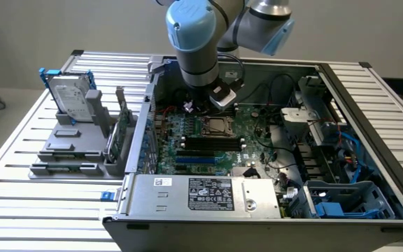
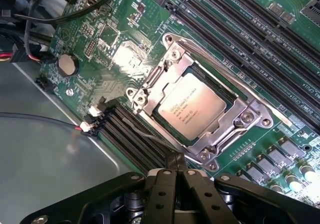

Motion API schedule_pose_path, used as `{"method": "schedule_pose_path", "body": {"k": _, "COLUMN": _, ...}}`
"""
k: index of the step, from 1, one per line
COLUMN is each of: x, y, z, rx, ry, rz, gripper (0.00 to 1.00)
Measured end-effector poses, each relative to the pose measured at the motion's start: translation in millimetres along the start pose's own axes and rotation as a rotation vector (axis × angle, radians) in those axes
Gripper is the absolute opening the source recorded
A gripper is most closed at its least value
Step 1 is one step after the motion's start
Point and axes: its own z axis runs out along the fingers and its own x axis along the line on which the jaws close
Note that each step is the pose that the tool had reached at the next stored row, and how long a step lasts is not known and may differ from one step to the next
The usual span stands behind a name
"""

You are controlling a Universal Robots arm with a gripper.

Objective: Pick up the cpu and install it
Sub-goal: 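Install the first cpu locking lever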

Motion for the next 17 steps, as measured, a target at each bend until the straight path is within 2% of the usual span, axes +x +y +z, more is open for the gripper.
{"method": "schedule_pose_path", "body": {"k": 8, "x": 1.8, "y": 1.9, "z": 1.5, "rx": -0.004, "ry": 0.0019, "rz": 0.011, "gripper": 0.11}}
{"method": "schedule_pose_path", "body": {"k": 17, "x": 3.8, "y": 2.5, "z": 3.1, "rx": -0.0144, "ry": 0.0062, "rz": 0.039, "gripper": 0.11}}
